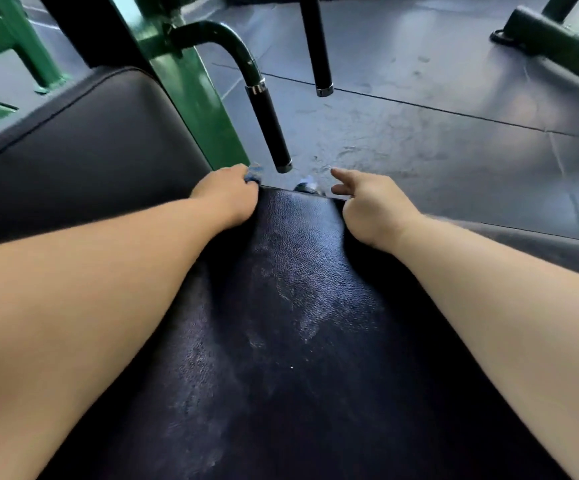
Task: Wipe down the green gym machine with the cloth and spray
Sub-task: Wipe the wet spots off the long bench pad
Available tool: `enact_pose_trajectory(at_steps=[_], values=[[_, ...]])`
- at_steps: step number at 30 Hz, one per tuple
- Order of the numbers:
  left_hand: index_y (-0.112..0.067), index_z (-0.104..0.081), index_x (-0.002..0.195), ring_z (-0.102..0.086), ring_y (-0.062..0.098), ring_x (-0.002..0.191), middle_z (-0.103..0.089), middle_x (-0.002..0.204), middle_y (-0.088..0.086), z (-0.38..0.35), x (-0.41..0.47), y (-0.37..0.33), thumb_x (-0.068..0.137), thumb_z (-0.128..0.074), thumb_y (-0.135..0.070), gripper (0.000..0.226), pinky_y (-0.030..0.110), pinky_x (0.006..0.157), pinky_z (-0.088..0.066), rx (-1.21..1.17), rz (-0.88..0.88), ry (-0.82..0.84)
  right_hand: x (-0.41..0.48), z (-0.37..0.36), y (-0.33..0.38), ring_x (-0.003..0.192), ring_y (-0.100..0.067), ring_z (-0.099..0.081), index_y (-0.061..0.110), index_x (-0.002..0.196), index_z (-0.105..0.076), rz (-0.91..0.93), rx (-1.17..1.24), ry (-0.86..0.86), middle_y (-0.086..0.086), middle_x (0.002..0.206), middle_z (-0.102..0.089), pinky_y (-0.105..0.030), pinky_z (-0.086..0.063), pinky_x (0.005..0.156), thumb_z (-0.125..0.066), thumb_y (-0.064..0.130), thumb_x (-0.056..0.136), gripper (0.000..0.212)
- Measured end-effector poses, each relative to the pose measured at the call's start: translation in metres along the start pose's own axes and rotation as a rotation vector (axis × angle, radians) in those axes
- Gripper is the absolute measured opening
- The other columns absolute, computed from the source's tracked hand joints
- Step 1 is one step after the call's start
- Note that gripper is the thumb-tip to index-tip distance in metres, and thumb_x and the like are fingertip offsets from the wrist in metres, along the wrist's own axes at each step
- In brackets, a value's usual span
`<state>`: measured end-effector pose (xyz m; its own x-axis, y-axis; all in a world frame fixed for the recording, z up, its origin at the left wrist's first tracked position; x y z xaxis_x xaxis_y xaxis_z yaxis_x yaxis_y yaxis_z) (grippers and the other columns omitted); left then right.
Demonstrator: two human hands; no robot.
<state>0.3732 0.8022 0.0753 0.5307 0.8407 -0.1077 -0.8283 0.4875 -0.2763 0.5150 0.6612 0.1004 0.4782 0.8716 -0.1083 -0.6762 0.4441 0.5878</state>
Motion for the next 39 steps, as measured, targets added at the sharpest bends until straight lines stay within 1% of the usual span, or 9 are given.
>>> enact_pose_trajectory(at_steps=[4,8,14,17,21,25,29,34,39], values=[[-0.017,-0.053,0.09,-0.054,0.031,0.103,-0.062,0.117,0.009,0.001,0.002,-0.029,0.091,-0.039,-0.024,0.015,0.036,0.088,-0.04,-0.052,-0.07,-0.059,0.0,-0.001,-0.002,0.135,-0.02,-0.043,0.022,0.151,-0.032,-0.02,-0.082,-0.01,-0.001,0.143,-0.052,-0.027,-0.031,0.112,-0.038,0.001,0.086,0.069],[-0.016,-0.063,0.097,-0.057,0.029,0.106,-0.065,0.111,0.005,-0.002,-0.019,-0.066,0.09,-0.044,-0.031,0.025,0.035,0.086,-0.044,-0.105,-0.402,-0.07,-0.001,0.0,-0.004,0.136,-0.018,-0.04,0.022,0.154,-0.022,-0.03,-0.077,-0.03,0.003,0.146,-0.048,-0.025,-0.028,0.112,-0.038,0.0,0.085,0.075],[-0.014,-0.058,0.096,-0.055,0.035,0.102,-0.063,0.117,0.017,0.003,-0.003,0.029,0.099,-0.033,-0.035,0.033,0.034,0.08,-0.037,-0.186,0.08,-0.069,0.001,-0.004,-0.005,0.132,-0.024,-0.044,0.03,0.153,-0.024,-0.027,-0.099,-0.012,-0.001,0.143,-0.051,-0.034,-0.034,0.111,-0.037,0.004,0.087,0.073],[-0.011,-0.055,0.106,-0.054,0.036,0.107,-0.06,0.119,0.017,0.0,-0.013,0.029,0.099,-0.032,-0.033,0.033,0.035,0.08,-0.036,-0.16,0.14,-0.087,0.002,-0.006,-0.004,0.127,-0.028,-0.048,0.034,0.152,-0.025,-0.011,-0.107,-0.008,-0.004,0.138,-0.055,-0.037,-0.038,0.107,-0.037,0.005,0.087,0.072],[-0.017,-0.06,0.114,-0.051,0.032,0.117,-0.058,0.129,0.007,0.0,-0.05,-0.001,0.089,-0.035,-0.027,0.036,0.041,0.1,-0.038,-0.186,-0.002,-0.165,0.001,-0.009,0.0,0.127,-0.028,-0.048,0.034,0.15,-0.03,-0.012,-0.125,0.016,-0.005,0.138,-0.055,-0.038,-0.039,0.106,-0.037,0.005,0.086,0.071],[-0.032,-0.054,0.133,-0.032,0.011,0.139,-0.042,0.148,-0.012,-0.017,-0.105,-0.065,0.079,-0.03,-0.03,0.059,0.043,0.117,-0.017,-0.208,-0.312,-0.02,-0.011,-0.001,0.001,0.128,-0.024,-0.049,0.03,0.142,-0.046,0.01,-0.07,0.01,-0.002,0.137,-0.057,-0.034,-0.036,0.11,-0.042,0.006,0.09,0.058],[-0.035,-0.043,0.141,-0.015,0.002,0.144,-0.026,0.153,-0.022,-0.027,-0.144,-0.086,0.096,-0.043,-0.019,0.048,0.036,0.118,-0.004,-0.215,-0.443,0.126,-0.043,0.024,-0.016,0.136,-0.025,-0.041,0.027,0.144,-0.044,0.008,-0.347,-0.003,-0.007,0.145,-0.049,-0.039,-0.007,0.12,-0.038,0.011,0.095,0.051],[-0.037,-0.043,0.141,-0.013,-0.001,0.143,-0.024,0.153,-0.025,-0.031,-0.192,-0.102,0.088,-0.034,-0.033,0.054,0.029,0.115,0.0,-0.257,-0.463,0.154,-0.077,0.023,-0.031,0.149,-0.019,-0.015,0.025,0.151,-0.031,0.019,-0.459,0.108,0.001,0.161,-0.019,-0.044,-0.006,0.119,-0.034,0.012,0.099,0.053],[-0.036,-0.045,0.139,-0.013,-0.004,0.142,-0.026,0.152,-0.025,-0.027,-0.228,-0.106,0.071,-0.031,-0.028,0.07,0.03,0.118,0.0,-0.375,-0.329,0.21,-0.109,0.01,-0.021,0.15,-0.024,-0.009,0.024,0.151,-0.031,0.035,-0.437,0.139,-0.001,0.162,-0.015,-0.045,-0.004,0.12,-0.035,0.012,0.098,0.054]])
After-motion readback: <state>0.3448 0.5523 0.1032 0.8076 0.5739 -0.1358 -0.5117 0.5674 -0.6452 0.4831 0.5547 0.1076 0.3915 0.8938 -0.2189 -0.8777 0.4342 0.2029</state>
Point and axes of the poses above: each hand's wrist, its own x-axis towards the middle knuckle, its own z-axis out of the back of the hand, y = z × x, the point moved 10 cm from there along x, towards the middle knuckle
